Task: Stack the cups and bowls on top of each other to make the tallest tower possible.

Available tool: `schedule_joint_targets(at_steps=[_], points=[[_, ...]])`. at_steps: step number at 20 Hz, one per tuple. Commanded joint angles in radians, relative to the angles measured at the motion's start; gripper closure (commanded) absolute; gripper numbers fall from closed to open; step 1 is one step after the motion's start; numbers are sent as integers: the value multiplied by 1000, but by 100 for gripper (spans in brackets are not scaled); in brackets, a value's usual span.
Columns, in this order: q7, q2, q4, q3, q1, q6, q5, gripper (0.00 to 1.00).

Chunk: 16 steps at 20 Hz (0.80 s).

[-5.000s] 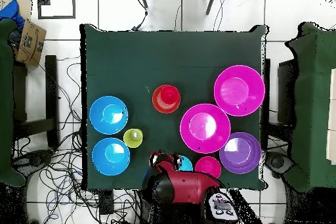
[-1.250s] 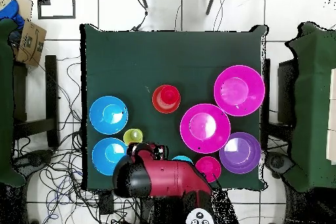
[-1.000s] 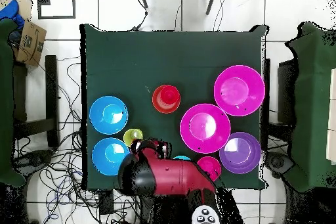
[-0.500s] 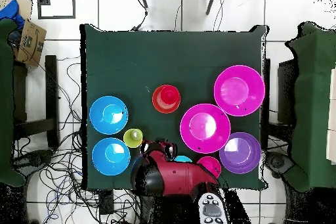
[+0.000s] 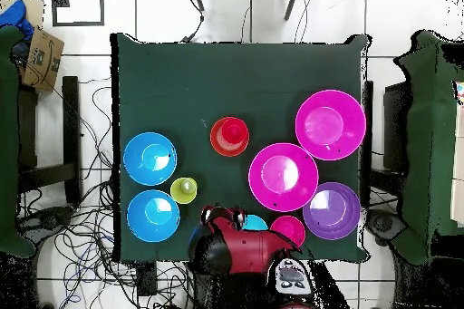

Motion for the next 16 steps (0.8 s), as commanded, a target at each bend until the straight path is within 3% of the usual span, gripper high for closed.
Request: schedule_joint_targets(at_steps=[1, 16], points=[[95, 39, -27, 8, 25, 19, -33, 0], [107, 19, -9, 23, 41, 45, -17, 0]])
